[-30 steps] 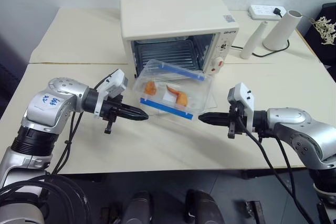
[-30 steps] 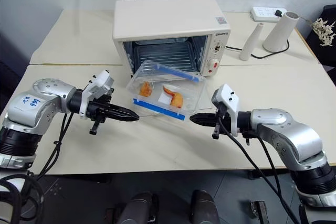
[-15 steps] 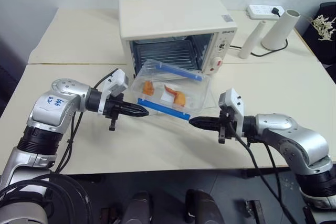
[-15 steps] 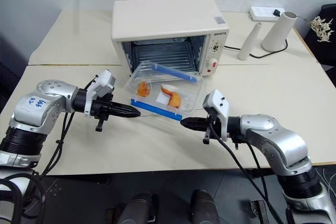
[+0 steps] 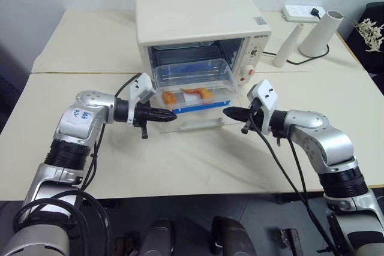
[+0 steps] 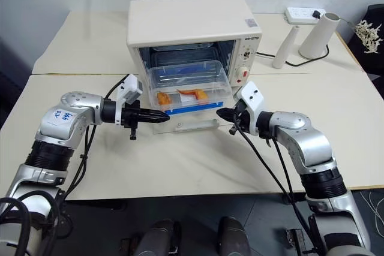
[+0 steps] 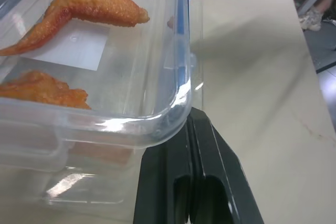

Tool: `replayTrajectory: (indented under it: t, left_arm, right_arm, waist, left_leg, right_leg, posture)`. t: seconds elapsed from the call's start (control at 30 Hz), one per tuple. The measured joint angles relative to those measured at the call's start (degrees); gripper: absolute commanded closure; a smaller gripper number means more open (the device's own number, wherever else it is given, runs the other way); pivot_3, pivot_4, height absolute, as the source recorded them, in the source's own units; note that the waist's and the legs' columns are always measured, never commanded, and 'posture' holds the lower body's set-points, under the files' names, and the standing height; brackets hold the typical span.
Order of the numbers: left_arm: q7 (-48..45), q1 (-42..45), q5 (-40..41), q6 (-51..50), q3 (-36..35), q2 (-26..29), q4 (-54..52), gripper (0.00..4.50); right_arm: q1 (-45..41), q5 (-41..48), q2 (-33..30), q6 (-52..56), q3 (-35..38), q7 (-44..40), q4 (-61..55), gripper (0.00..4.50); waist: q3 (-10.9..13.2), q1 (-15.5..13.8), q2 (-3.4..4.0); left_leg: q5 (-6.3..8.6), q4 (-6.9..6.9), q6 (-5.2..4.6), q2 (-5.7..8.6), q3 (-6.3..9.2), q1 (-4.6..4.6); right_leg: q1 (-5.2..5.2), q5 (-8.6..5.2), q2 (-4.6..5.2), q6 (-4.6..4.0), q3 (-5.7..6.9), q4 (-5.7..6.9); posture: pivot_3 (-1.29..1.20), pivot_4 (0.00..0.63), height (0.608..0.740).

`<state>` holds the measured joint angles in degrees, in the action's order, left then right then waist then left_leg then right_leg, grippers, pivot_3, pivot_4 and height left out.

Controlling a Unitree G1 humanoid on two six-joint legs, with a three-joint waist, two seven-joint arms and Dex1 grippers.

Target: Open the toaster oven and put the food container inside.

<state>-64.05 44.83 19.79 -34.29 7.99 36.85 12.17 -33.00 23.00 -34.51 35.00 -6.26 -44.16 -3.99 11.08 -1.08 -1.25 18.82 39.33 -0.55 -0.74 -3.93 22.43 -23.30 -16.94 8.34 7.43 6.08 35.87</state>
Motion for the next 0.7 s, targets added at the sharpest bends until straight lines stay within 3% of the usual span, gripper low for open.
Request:
replayTrajectory:
  t: [0.23, 0.7]
  left_arm:
    - [3.9, -1.6, 0.06, -0.29, -2.19, -1.23, -1.6, 4.5]
    - [25.82, 3.27, -3.45, 2.64, -9.41, -11.46, 5.27, 4.5]
  right_arm:
    - [-2.56, -2.4, 2.23, -1.41, -0.02, -0.14, 3.13, 4.49]
    - [-15.17, -12.49, 12.96, -14.05, -0.03, 7.41, 23.01, 4.49]
  waist:
    - [0.0, 0.8, 0.0]
    - [0.0, 1.51, 0.0]
  left_leg:
    - [-0.02, -0.01, 0.03, 0.0, 0.01, 0.0]
    - [-0.04, -0.03, 0.08, 0.0, 0.05, 0.0]
  right_leg:
    - [0.0, 0.0, 0.0, 0.0, 0.0, 0.01]
    - [-0.04, 0.0, 0.01, 0.0, 0.02, 0.07]
  posture:
    - [0.0, 0.15, 0.74]
    - [0.0, 0.15, 0.74]
